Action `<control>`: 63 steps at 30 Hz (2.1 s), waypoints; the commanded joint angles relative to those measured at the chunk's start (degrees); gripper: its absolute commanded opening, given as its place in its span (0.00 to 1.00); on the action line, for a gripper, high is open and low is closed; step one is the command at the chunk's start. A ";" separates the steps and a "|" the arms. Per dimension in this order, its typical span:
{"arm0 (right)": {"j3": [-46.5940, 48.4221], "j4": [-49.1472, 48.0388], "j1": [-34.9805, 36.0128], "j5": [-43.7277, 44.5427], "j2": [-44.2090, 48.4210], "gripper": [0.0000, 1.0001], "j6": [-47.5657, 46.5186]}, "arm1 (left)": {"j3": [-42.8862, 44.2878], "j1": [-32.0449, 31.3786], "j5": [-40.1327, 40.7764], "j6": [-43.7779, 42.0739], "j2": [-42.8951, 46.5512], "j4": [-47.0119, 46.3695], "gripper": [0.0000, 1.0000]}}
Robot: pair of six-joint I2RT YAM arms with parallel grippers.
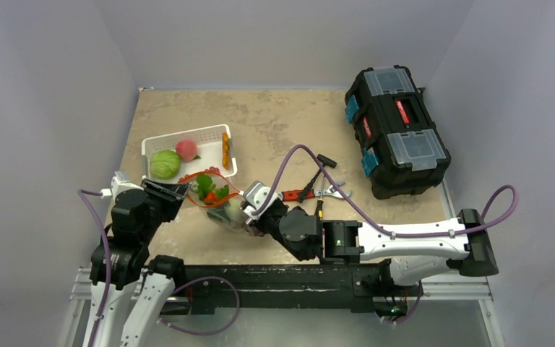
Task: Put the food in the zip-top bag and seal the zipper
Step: Pick up the fake fruit from the bin.
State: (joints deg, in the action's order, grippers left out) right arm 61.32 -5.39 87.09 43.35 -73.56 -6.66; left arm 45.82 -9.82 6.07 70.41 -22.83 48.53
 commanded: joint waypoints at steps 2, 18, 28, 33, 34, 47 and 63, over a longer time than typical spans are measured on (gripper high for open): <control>-0.74 -3.18 -3.40 -5.70 1.31 0.00 -3.50 | 0.22 0.06 -0.14 -4.58 1.90 0.82 0.45; -1.37 0.54 -8.42 -11.03 4.74 0.00 -0.90 | 14.94 0.04 -8.48 -43.37 -0.59 5.86 0.89; -2.15 1.05 -9.25 -10.15 6.58 0.00 -0.63 | 28.13 0.54 2.16 -46.45 -17.88 3.55 0.89; -2.86 1.86 -9.28 -8.83 7.41 0.00 -0.22 | 28.79 11.32 -5.32 -42.59 -27.98 0.32 0.89; -3.26 1.80 -9.30 -8.71 7.84 0.00 -0.06 | 28.22 14.03 -7.72 -41.60 -29.66 -0.80 0.88; -4.76 2.40 -9.28 -7.21 11.96 0.00 0.49 | 27.50 20.37 -11.51 -48.70 -57.28 -2.84 0.75; -5.20 2.08 -9.31 -8.82 12.22 0.00 1.04 | 20.03 16.57 -8.87 -32.17 -66.26 -5.70 0.60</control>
State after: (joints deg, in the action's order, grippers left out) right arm 55.75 -0.45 77.97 34.87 -62.83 -6.39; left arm 67.83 6.55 -6.66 30.39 -90.54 45.06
